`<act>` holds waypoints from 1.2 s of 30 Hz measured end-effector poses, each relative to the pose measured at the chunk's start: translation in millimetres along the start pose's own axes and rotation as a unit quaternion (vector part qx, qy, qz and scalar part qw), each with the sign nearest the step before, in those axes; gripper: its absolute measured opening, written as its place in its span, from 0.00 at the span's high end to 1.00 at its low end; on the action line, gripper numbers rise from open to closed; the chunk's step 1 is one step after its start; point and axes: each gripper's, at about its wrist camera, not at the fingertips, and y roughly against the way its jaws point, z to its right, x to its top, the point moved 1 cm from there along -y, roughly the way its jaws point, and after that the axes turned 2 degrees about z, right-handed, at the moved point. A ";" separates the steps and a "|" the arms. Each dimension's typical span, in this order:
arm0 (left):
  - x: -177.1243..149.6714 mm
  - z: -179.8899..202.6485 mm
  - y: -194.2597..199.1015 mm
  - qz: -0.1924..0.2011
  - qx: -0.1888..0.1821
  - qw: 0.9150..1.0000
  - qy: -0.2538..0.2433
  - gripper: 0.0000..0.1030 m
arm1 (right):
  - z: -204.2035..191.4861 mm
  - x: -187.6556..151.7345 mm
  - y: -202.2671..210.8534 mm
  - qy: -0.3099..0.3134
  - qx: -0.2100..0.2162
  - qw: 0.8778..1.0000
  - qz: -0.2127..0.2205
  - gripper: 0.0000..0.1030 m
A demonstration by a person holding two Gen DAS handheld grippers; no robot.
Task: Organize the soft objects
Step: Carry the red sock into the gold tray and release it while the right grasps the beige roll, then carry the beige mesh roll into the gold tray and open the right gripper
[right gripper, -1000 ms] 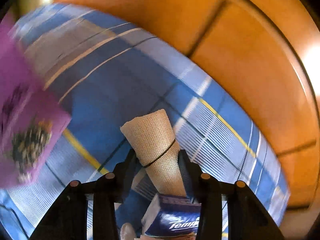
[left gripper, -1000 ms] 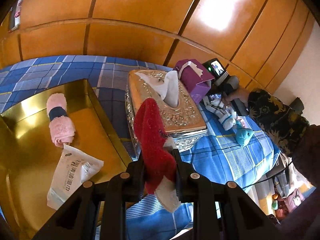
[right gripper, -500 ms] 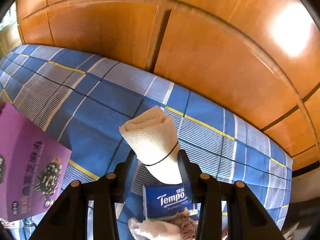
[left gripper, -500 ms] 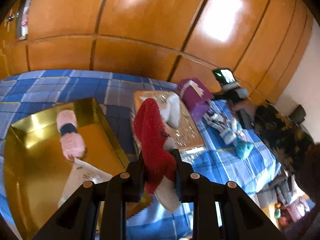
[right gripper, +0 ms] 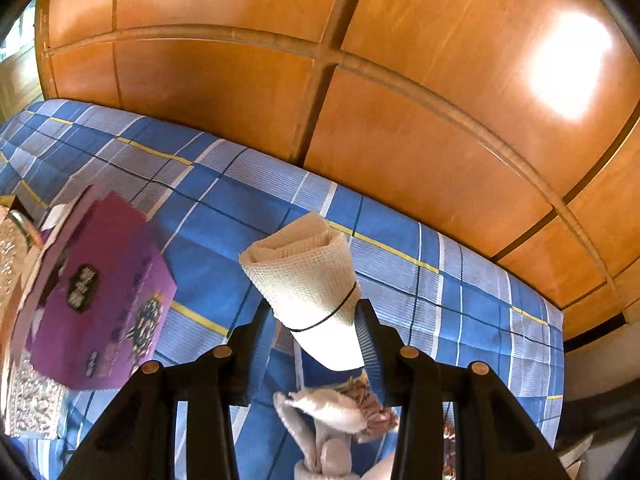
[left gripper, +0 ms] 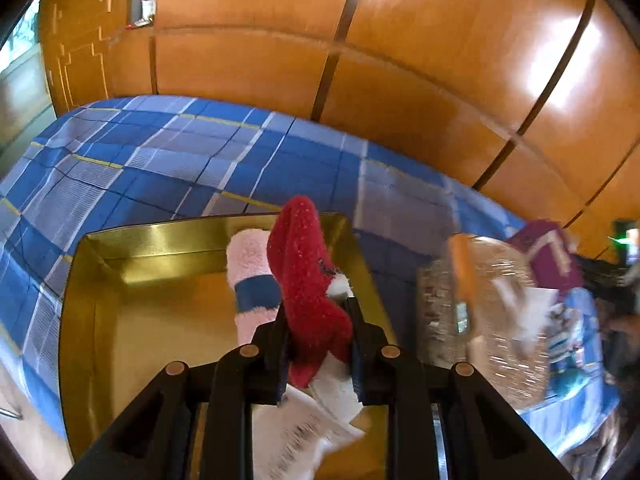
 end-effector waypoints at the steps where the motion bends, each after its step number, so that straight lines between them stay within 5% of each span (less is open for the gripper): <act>1: 1.0 -1.6 -8.2 -0.004 0.012 1.000 0.003 0.75 | -1.3 -0.9 2.7 0.001 -0.001 1.000 0.000 0.61; 4: 0.1 -1.4 -24.9 -0.018 0.023 1.000 0.011 0.59 | -5.0 -2.9 9.9 0.002 -0.004 1.000 -0.002 0.61; 6: -2.8 0.5 -22.8 -0.009 0.017 1.000 0.016 0.36 | -6.5 -3.1 14.3 0.001 -0.005 1.000 -0.005 0.61; 7: -6.1 2.6 -16.3 0.004 0.014 1.000 0.013 0.34 | -6.0 -2.4 16.9 -0.003 -0.002 1.000 -0.008 0.61; 24: -59.4 27.0 52.5 0.055 0.003 0.998 -0.042 0.30 | -23.7 55.3 76.7 -0.034 0.041 0.998 0.024 0.61; 32: -70.0 18.4 75.0 0.074 -0.008 0.997 -0.033 0.30 | -80.0 105.9 99.2 -0.007 0.064 0.996 0.055 0.61; 36: -72.3 9.7 84.6 0.084 -0.003 0.996 -0.029 0.30 | -133.7 110.7 114.7 0.036 0.141 0.986 0.075 0.61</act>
